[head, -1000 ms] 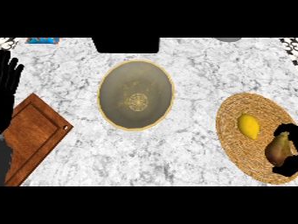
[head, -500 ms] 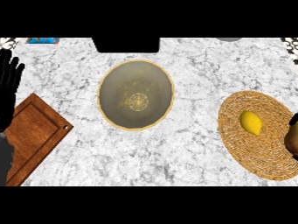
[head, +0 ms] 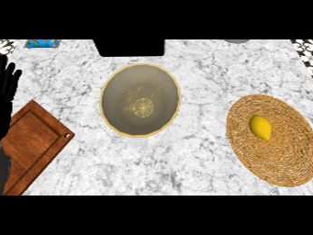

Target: Pick the pear from the placemat and place it in the bowl

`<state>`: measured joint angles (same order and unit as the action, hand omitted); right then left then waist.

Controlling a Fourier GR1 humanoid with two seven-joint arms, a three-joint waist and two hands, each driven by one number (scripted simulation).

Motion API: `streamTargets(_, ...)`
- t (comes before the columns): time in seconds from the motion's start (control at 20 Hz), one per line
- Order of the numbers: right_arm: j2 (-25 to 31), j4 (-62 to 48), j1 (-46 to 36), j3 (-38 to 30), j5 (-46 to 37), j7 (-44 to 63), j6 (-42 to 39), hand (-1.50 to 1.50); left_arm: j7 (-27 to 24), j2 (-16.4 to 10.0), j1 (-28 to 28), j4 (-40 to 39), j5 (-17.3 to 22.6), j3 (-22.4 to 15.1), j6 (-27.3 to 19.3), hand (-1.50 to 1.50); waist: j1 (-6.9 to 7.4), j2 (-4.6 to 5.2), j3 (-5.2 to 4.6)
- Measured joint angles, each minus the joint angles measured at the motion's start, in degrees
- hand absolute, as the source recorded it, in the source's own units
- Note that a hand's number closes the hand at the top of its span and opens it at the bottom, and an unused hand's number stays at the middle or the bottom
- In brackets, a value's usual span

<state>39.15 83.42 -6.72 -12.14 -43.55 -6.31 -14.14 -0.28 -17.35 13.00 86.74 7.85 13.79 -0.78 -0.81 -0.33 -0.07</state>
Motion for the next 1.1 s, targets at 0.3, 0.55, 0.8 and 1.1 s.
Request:
streamTargets(0.3,0.04,15.77,-0.58,-5.1,9.81,2.8,-7.49,1.5,-1.27,-0.19,-0.31,-1.42,-0.15,0.48,0.45,0.0,-0.38,-0.08,-0.04)
streamTargets(0.55,-3.98,23.8,-6.47,-5.95,19.41,11.17,-13.3,1.5,-0.82,-0.37,0.66,-1.78,0.0,0.53,0.63,0.0,0.23,0.01,-0.04)
streamTargets(0.8,-8.3,29.82,-14.54,-2.83,26.8,25.14,-17.33,1.5,0.14,-0.14,1.3,-0.79,0.05,0.0,0.71,0.0,0.79,0.09,-0.03)
streamTargets(1.1,-14.02,29.95,-26.86,5.71,29.26,41.65,-17.54,1.5,0.68,0.86,1.37,0.23,-0.84,-1.04,-0.05,0.0,1.35,0.21,-0.03)
